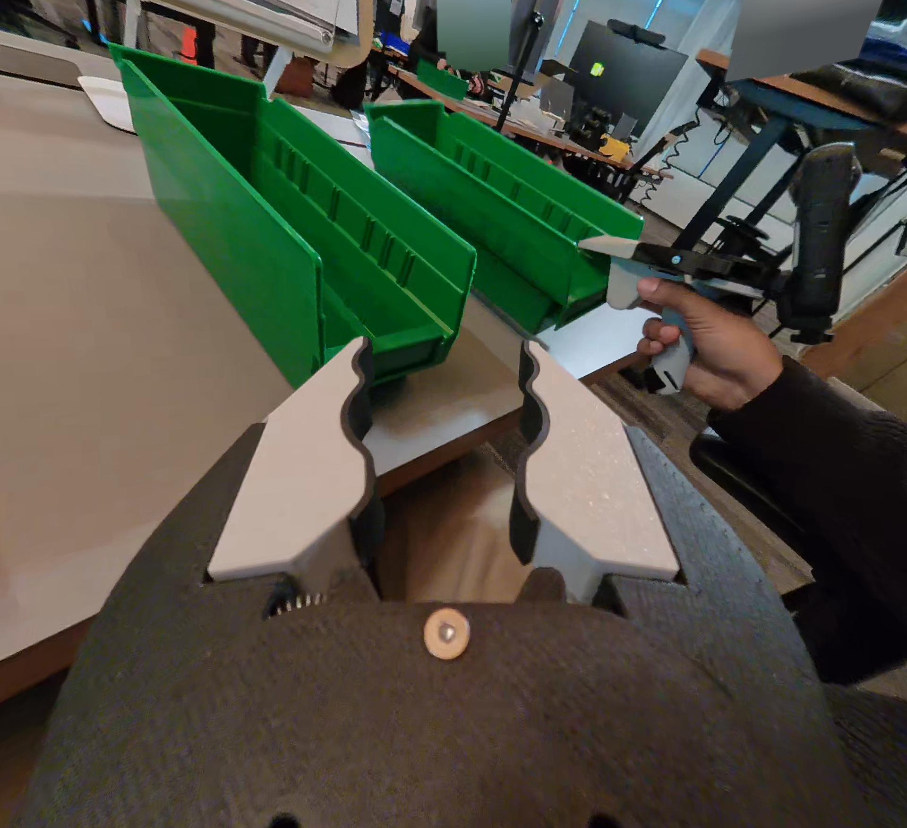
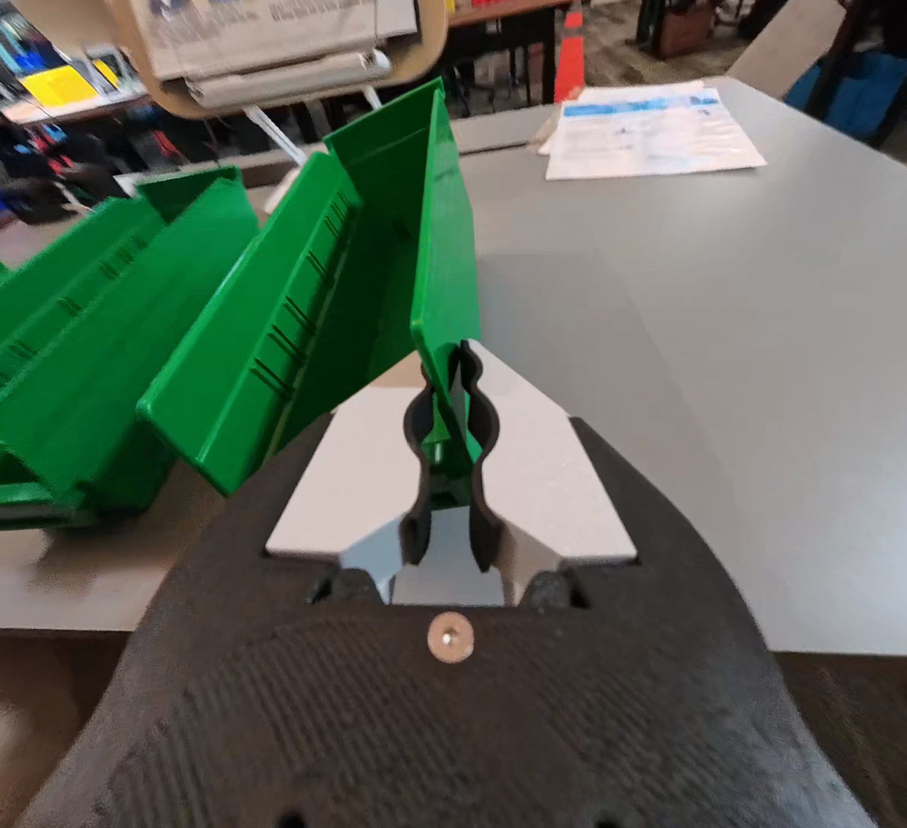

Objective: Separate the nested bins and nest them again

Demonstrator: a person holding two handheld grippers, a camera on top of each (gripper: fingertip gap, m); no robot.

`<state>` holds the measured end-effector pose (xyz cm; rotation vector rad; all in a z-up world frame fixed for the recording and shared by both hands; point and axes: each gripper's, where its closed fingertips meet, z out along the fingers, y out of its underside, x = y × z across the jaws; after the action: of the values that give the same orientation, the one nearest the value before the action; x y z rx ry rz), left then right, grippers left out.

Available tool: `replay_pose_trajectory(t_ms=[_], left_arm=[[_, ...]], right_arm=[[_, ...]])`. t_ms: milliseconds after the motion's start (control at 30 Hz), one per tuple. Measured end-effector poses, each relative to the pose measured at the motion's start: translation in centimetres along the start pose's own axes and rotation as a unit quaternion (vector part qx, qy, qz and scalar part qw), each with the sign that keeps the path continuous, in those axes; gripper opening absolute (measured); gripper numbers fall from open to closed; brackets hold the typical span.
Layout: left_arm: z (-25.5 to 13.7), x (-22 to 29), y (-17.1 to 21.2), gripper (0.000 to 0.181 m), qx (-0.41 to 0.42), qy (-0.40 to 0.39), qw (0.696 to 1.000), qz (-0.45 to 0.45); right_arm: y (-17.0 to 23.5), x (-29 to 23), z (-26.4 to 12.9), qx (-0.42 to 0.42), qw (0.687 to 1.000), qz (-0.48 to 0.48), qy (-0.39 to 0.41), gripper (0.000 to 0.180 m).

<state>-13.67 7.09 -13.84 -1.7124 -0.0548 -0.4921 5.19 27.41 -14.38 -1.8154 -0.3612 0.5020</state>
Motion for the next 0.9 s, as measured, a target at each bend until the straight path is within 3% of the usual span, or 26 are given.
replay_pose_trajectory(t_ms=[33, 167, 333, 500, 600, 833, 900], left_arm=[[0.1, 0.3, 0.2, 0.057, -0.006, 0.008, 1.000, -0.006], [0.3, 2.5, 1.4, 0.065, -0.039, 0.049, 0.998, -0.015], [0.1, 4.4, 1.1, 0.069, -0.019, 0.065, 0.998, 0.004], [0.0, 4.5, 0.1, 0.077, 0.010, 0.044, 0.999, 0.008], [-0.6, 3.9, -1.2, 0.072, 0.044, 0.028, 0.999, 0.005], [-0.8, 2.6, -1.4, 0.065, 0.037, 0.035, 0.999, -0.013], [-1.1, 2.1, -2.0, 0.054, 0.056, 0.016, 0.998, 0.001]], right_arm=[[-0.6, -0.6, -0.3, 0.017, 1.000, 0.005, -0.010, 0.006], [-3.8, -3.8, -2.5, 0.104, 0.993, 0.010, -0.047, 0.005], [-6.4, -10.3, -6.0, 0.193, 0.975, -0.037, -0.099, 0.003], [-4.4, -18.2, -8.2, 0.189, 0.968, -0.065, -0.154, 0.003], [-2.8, -21.1, -8.9, 0.176, 0.965, -0.090, -0.172, 0.003], [-2.5, -22.1, -9.2, 0.193, 0.961, -0.124, -0.157, 0.004], [-2.5, -22.3, -9.4, 0.196, 0.959, -0.127, -0.163, 0.006]])
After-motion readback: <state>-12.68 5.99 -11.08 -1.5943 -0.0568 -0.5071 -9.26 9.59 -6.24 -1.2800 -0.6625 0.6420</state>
